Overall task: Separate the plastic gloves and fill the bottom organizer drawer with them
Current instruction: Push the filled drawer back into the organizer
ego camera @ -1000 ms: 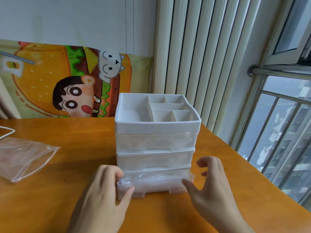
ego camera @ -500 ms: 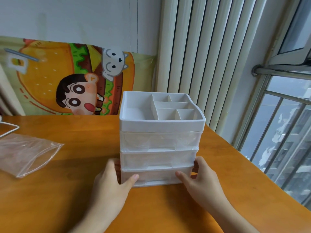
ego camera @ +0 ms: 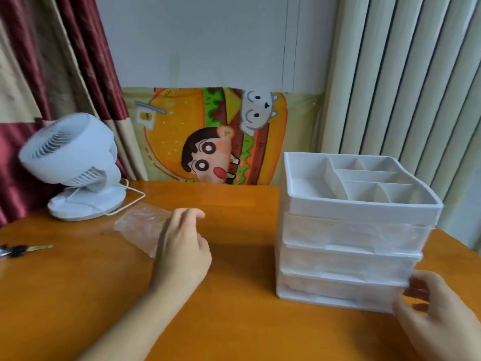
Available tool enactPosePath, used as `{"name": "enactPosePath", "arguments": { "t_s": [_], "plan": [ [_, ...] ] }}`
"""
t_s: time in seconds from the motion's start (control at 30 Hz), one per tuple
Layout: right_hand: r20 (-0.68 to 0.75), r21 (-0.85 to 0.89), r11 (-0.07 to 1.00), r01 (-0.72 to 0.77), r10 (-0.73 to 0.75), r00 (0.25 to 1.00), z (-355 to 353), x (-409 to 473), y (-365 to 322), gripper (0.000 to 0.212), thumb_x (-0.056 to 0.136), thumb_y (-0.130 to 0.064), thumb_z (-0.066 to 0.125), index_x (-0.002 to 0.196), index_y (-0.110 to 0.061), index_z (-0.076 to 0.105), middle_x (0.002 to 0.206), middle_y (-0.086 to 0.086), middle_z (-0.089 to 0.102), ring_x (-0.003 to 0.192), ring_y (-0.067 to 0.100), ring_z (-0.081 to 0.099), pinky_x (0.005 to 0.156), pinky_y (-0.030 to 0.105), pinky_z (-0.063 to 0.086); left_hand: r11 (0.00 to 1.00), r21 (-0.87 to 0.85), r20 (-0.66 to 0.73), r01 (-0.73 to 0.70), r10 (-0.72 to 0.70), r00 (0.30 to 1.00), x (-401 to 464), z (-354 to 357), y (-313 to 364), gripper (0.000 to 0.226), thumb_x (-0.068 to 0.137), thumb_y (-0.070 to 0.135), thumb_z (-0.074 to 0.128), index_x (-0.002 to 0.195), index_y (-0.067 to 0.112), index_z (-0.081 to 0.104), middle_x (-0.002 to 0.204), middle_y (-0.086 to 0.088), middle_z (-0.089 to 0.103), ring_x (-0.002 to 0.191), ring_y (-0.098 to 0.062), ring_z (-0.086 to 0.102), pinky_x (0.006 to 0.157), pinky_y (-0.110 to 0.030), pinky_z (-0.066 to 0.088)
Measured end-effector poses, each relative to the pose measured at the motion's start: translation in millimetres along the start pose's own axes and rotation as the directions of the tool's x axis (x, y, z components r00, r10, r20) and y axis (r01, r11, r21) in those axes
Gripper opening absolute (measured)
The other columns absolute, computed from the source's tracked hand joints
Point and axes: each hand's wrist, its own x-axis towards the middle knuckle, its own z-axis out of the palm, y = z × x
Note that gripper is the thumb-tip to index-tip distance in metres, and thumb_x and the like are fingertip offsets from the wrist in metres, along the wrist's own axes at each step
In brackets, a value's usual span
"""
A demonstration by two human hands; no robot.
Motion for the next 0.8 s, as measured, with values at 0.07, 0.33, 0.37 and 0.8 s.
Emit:
{"name": "enactPosePath", "arguments": {
  "t_s": [0.07,0.33,0.37,0.8],
  "plan": [
    [-0.031,-0.02,1.0,-0.024,0.023,0.999,2.2,1.8,2.5,0.064,0.07,0.006,0.08,0.097,-0.047,0.055,0.092,-0.003,0.072,0.091,0.012,0.066,0.076,0.014,0.049,0.984,0.148,0.014,0.1,-0.104,0.995,33.0,-11.2,-40.0,0.047,0.098,0.007,0.06,0.142,0.022,0.054,0.149,0.004,0.048,0.138,-0.021,0.047,0.106,-0.038,0.05],
    [-0.144,-0.012,1.0,0.01,-0.011,0.989,-5.9,-13.4,-17.4,0.039,0.072,0.014,0.073,0.098,-0.014,0.065,0.088,0.003,0.07,0.081,0.03,0.064,0.075,0.039,0.043,0.971,0.089,0.314,0.224,-0.24,0.918,6.1,4.7,-97.2,0.02,0.102,0.018,0.058,0.11,0.022,0.075,0.12,0.001,0.072,0.103,-0.016,0.066,0.081,-0.025,0.053],
    [-0.142,-0.027,0.999,0.018,-0.022,0.99,-6.9,-14.3,-15.3,0.039,0.073,0.013,0.072,0.098,-0.015,0.064,0.089,0.002,0.069,0.083,0.029,0.063,0.076,0.039,0.044,0.978,0.071,0.302,0.195,-0.208,0.931,-2.8,1.8,-89.0,0.016,0.099,0.02,0.063,0.089,0.024,0.075,0.099,0.006,0.073,0.085,-0.009,0.065,0.065,-0.02,0.047],
    [-0.276,-0.253,0.935,0.247,-0.314,0.908,-18.3,-66.0,-31.2,0.044,0.068,0.008,0.074,0.103,-0.014,0.059,0.095,-0.003,0.054,0.083,0.027,0.058,0.068,0.039,0.048,0.98,-0.02,0.453,-0.198,0.185,0.872,-91.4,-18.4,5.4,0.006,0.1,0.043,0.055,0.095,0.045,0.058,0.106,0.023,0.05,0.093,-0.002,0.058,0.082,-0.024,0.052]
  ]
}}
